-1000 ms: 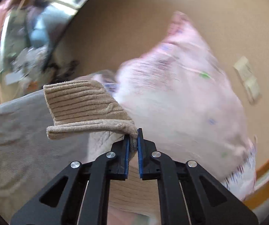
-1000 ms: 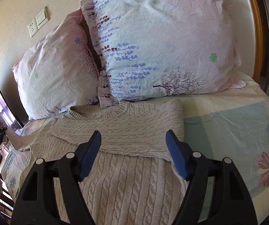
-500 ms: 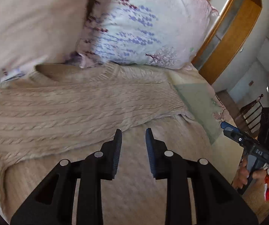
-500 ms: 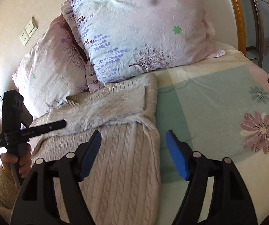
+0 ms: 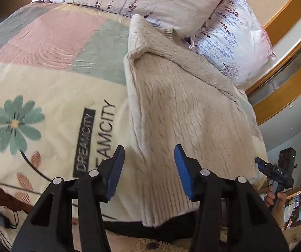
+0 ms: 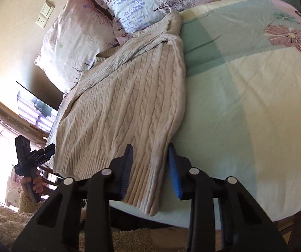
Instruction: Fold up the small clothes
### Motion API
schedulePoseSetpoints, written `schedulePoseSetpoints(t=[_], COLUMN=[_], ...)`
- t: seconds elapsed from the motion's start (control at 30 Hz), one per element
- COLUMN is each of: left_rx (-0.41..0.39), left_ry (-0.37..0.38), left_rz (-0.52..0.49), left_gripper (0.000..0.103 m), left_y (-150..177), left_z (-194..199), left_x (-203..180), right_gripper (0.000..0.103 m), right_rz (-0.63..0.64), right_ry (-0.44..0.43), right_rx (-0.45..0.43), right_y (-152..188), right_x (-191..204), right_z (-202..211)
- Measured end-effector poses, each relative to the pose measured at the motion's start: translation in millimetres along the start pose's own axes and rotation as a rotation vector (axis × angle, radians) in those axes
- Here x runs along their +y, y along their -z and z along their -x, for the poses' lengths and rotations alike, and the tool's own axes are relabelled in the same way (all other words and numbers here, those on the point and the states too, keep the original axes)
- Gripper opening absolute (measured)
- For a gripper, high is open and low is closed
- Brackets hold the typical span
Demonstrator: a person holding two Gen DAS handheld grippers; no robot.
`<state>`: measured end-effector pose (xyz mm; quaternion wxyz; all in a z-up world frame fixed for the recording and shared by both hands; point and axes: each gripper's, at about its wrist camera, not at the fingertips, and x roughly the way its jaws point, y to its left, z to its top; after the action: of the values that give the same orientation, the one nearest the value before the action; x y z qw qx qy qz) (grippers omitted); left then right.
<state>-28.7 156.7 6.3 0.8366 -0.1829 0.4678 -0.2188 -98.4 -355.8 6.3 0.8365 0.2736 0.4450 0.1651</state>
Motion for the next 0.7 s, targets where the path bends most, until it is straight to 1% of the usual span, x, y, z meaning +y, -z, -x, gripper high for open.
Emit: schedulePoseSetpoints(t=[0.03,0.07,0.1,0.13,0.17,0.27,0.33,0.4,0.47,0.53,0.6,0.63,0.67,0.7], left_rx=[0.012,0.025,0.031,0.021,0.018,0.019,0.007,-0.049,-0.12,-0.192,-0.272,-0.287,-0.289,-0.272], left_ry=[0.031,0.055,0.069,0.067,0.069,0.124,0.149,0.153,0.152,0.143,0.097,0.059,0.018,-0.002], left_rz=[0.011,0.024,0.03,0.03,0.033,0.073,0.055,0.006,-0.025,-0.014,0.033,0.051,0.069,0.086], left_gripper=[0.042,0.037,0.034,0.028,0.02,0.007,0.007,0.006,0.006,0.006,0.006,0.007,0.009,0.01], left_y=[7,12,16,19,19,15,1,-28,-70,-121,-176,-202,-226,-247], left_z=[0,-1,-3,-3,-3,-4,-4,0,3,-3,-19,-33,-49,-67], left_x=[-2,-4,-6,-7,-7,-2,-6,-15,-22,-26,-24,-20,-16,-10], right_gripper=[0.021,0.01,0.009,0.009,0.009,0.008,0.008,0.008,0.008,0.008,0.008,0.008,0.013,0.02], right_rz=[0.012,0.02,0.027,0.027,0.025,0.025,0.045,0.053,0.036,-0.018,-0.128,-0.184,-0.231,-0.262], right_ry=[-0.021,-0.031,-0.039,-0.05,-0.065,-0.123,-0.144,-0.181,-0.223,-0.228,-0.231,-0.209,-0.166,-0.093], right_rx=[0.016,0.018,0.006,-0.011,-0.033,-0.125,-0.204,-0.284,-0.351,-0.419,-0.486,-0.514,-0.53,-0.52], right_y=[4,7,8,7,4,-11,-34,-68,-105,-151,-195,-213,-229,-243], right_x=[4,6,10,11,13,20,29,36,37,35,22,14,6,0], right_z=[-3,-5,-5,-3,-1,13,23,29,28,16,-7,-22,-38,-57])
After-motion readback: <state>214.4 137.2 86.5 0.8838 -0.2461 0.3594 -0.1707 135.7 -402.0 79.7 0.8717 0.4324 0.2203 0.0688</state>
